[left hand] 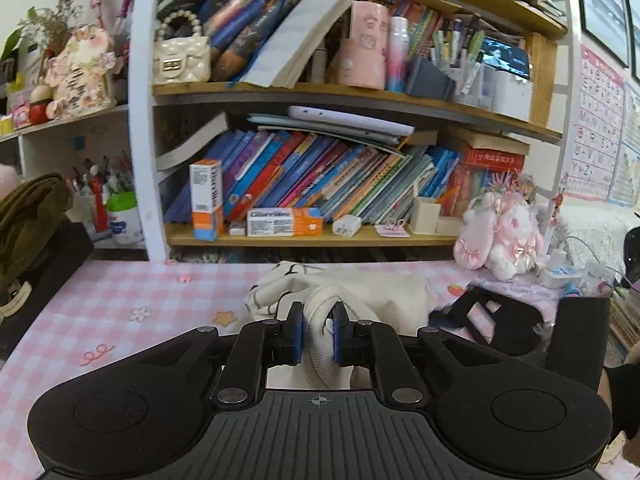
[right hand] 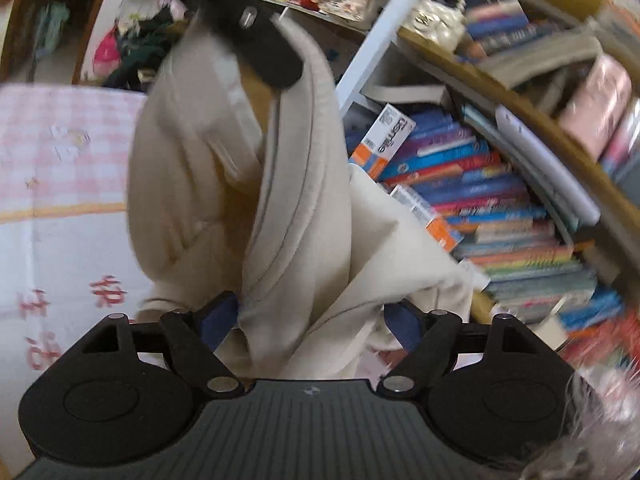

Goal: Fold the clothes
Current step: 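Lift the shirt with both grippers and shake it open in the air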

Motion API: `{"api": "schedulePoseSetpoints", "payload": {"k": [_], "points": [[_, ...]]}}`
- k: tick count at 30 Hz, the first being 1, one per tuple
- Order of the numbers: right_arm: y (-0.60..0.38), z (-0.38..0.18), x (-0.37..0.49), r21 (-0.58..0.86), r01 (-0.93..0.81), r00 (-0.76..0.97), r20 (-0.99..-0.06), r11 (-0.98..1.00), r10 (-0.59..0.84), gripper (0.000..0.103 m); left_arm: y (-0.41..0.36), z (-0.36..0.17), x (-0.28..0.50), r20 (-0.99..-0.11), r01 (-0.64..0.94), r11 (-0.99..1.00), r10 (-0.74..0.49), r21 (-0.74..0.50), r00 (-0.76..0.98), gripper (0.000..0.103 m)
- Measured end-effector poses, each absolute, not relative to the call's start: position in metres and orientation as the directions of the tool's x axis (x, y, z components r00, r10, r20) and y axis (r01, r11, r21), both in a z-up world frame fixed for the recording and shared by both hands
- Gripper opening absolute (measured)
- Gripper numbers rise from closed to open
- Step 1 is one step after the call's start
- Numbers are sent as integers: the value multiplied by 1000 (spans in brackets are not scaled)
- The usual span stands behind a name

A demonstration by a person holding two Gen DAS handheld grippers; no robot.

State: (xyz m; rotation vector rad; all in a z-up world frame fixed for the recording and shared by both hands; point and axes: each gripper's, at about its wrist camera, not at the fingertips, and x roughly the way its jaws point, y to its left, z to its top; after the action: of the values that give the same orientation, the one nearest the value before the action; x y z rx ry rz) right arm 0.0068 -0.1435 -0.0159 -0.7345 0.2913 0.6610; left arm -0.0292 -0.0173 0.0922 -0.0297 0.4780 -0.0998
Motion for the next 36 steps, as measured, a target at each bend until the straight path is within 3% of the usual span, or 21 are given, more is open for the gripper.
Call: {"api": "schedulePoseSetpoints", "payload": {"k": [3, 6, 10, 13, 16, 18, 20, 21, 22, 24, 27, 33, 36], "points": [[-138, -18, 4, -625, -520, 854, -375, 582, 361, 87, -4, 88, -27, -477, 73, 991, -116, -108, 871, 13], [-148, -11, 4, -619, -454, 890, -335, 640, 308, 88, 4, 80, -24, -497, 59, 989, -118, -132, 860, 13], [-163, 4, -17, -621, -474, 873, -243, 624, 422, 88, 8, 78, -19, -484, 85, 981, -162, -176, 860, 13], [-157, 5, -32, -652, -589, 776, -291, 478, 560, 89, 5, 79, -13, -478, 116, 978, -187, -174, 858, 13], [-138, -9, -27, -656, -642, 742, -399, 397, 539, 86, 4, 83, -10, -472, 140, 977, -200, -161, 858, 13], [-131, -21, -12, -643, -642, 758, -451, 416, 472, 76, 6, 81, -11, -479, 145, 977, -204, -158, 854, 13], [-133, -30, 6, -606, -651, 759, -509, 458, 406, 52, 9, 75, -12, -508, 138, 978, -201, -158, 838, 20], [-137, -30, 15, -579, -659, 752, -532, 481, 390, 26, 10, 70, -13, -527, 132, 979, -195, -154, 828, 22], [-140, -28, 22, -551, -665, 744, -550, 505, 379, 22, 9, 65, -14, -550, 125, 982, -183, -141, 815, 26], [-150, -9, 28, -498, -655, 749, -526, 568, 402, 20, 5, 52, -19, -600, 136, 986, -165, -94, 783, 38], [-162, 19, 30, -478, -623, 778, -457, 618, 431, 20, -7, 27, -29, -648, 193, 981, -153, -10, 746, 45], [-159, 28, 31, -524, -606, 793, -453, 599, 407, 21, -22, -13, -32, -683, 188, 975, -58, 117, 728, 46], [-156, 19, 27, -562, -584, 810, -446, 586, 381, 31, -18, -23, -32, -684, 152, 984, -44, 98, 728, 46]]}}
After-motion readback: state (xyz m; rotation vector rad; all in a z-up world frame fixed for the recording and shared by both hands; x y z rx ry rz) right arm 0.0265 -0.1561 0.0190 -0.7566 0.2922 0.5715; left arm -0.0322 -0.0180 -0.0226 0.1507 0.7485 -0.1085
